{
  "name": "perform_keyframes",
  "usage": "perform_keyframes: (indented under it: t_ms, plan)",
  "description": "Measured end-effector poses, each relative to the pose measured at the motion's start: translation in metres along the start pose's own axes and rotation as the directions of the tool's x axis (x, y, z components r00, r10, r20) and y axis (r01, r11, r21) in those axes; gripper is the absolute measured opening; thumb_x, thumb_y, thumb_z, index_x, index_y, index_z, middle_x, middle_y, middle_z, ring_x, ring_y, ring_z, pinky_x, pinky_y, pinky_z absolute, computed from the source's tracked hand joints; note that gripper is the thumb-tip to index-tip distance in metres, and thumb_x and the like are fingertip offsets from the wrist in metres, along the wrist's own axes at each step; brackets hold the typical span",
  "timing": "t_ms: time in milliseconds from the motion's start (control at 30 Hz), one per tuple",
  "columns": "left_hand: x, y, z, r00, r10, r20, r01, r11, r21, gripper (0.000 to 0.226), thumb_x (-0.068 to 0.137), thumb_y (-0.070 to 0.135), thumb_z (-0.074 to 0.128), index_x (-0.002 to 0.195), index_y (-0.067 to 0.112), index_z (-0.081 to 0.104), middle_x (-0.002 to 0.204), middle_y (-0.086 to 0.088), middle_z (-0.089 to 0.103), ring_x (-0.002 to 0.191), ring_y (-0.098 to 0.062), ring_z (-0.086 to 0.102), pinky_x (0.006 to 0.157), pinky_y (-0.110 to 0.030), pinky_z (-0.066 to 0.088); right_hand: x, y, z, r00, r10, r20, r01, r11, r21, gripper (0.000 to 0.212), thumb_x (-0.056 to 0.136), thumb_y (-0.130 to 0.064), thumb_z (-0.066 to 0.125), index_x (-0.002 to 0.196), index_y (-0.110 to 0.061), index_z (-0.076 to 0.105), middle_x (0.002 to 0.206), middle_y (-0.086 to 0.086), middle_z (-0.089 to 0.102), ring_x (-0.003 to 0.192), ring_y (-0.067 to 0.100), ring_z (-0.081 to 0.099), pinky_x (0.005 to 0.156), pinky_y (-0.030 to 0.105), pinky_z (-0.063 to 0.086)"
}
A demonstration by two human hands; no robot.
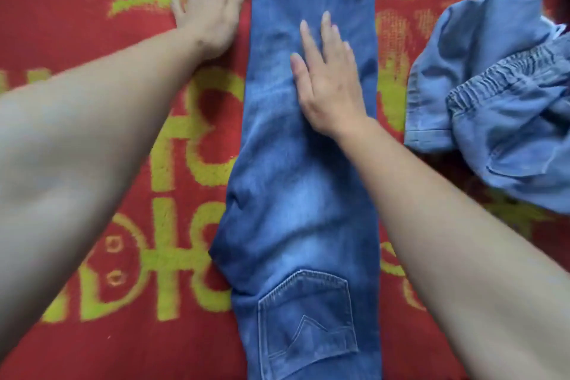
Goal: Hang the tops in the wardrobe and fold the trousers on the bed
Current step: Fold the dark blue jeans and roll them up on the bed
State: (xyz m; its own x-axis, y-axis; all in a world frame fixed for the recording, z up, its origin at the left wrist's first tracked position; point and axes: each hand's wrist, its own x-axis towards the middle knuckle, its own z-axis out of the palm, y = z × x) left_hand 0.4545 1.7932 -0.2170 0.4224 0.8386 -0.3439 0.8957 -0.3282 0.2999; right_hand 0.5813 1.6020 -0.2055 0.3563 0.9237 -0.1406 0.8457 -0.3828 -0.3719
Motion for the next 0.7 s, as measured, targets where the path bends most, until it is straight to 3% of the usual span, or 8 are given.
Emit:
perform_keyframes:
  t_ms: [67,133,233,300,333,433,700]
  plan:
    - [-0.049,0.011,0.004,0.996,-0.077,0.052,0.086,0.976,-0.202,0.056,0.104,0.050,0.016,0.156,0.030,0.013,0.165,0.000,0.006,0.152,-0.023,0.001,0.118,-0.059,0.000,-0.075,0.005,0.007,1.000,-0.007,0.030,0.007,1.000,-0.019,0.060,0.105,-0.044,0.028,0.157,-0.015,0.021,0.164,0.017,0.010,0.152,0.031,0.009,0.123,0.045,0.006]
    - [-0.129,0.020,0.020,0.998,-0.069,-0.007,0.064,0.958,-0.281,0.065,0.101,0.054,0.021,0.157,0.025,0.009,0.165,-0.005,0.005,0.152,-0.026,0.001,0.120,-0.055,0.003,-0.144,0.010,0.017,0.996,-0.008,0.091,0.016,0.996,-0.087,0.062,0.104,-0.044,0.032,0.157,-0.013,0.022,0.164,0.017,0.009,0.153,0.031,0.007,0.123,0.048,0.007]
    - [-0.280,0.021,0.065,0.985,0.069,-0.155,-0.073,0.997,-0.019,0.069,0.098,0.056,0.028,0.157,0.024,0.014,0.165,-0.012,0.001,0.152,-0.029,0.001,0.118,-0.057,0.009,-0.217,0.011,0.031,0.992,0.020,0.125,-0.001,0.989,-0.150,0.061,0.104,-0.047,0.033,0.155,-0.015,0.029,0.164,0.019,0.011,0.152,0.034,0.009,0.122,0.052,0.011]
    - [-0.366,0.008,0.103,0.987,0.150,-0.061,-0.136,0.972,0.194,0.068,0.098,0.059,0.027,0.157,0.027,0.016,0.164,-0.014,-0.001,0.152,-0.028,0.000,0.114,-0.066,0.012,-0.256,0.012,0.035,0.990,0.076,0.121,-0.058,0.987,-0.147,0.063,0.103,-0.053,0.031,0.156,-0.019,0.029,0.164,0.018,0.012,0.152,0.034,0.009,0.122,0.053,0.011]
    - [-0.395,-0.002,0.119,0.993,0.114,0.005,-0.112,0.964,0.240,0.070,0.097,0.061,0.026,0.157,0.027,0.014,0.164,-0.013,-0.003,0.152,-0.028,-0.001,0.112,-0.068,0.014,-0.274,0.014,0.036,0.987,0.096,0.130,-0.075,0.984,-0.159,0.066,0.101,-0.056,0.030,0.156,-0.020,0.026,0.165,0.016,0.010,0.152,0.033,0.007,0.121,0.054,0.011]
    - [-0.419,-0.015,0.147,0.995,-0.038,0.087,0.017,0.971,0.237,0.076,0.095,0.064,0.024,0.158,0.024,0.008,0.164,-0.015,-0.007,0.151,-0.030,-0.005,0.109,-0.071,0.016,-0.320,0.026,0.040,0.970,0.153,0.189,-0.113,0.972,-0.206,0.074,0.098,-0.064,0.031,0.159,-0.025,0.015,0.166,0.011,0.000,0.153,0.034,0.000,0.120,0.057,0.010]
    - [-0.410,-0.022,0.166,0.999,0.005,0.046,-0.014,0.978,0.208,0.078,0.094,0.069,0.017,0.157,0.027,-0.005,0.163,-0.016,-0.013,0.151,-0.031,-0.011,0.107,-0.074,0.008,-0.328,0.034,0.055,0.962,0.164,0.217,-0.106,0.962,-0.253,0.082,0.095,-0.068,0.029,0.159,-0.023,0.004,0.165,0.014,-0.006,0.150,0.042,-0.003,0.120,0.060,0.002]
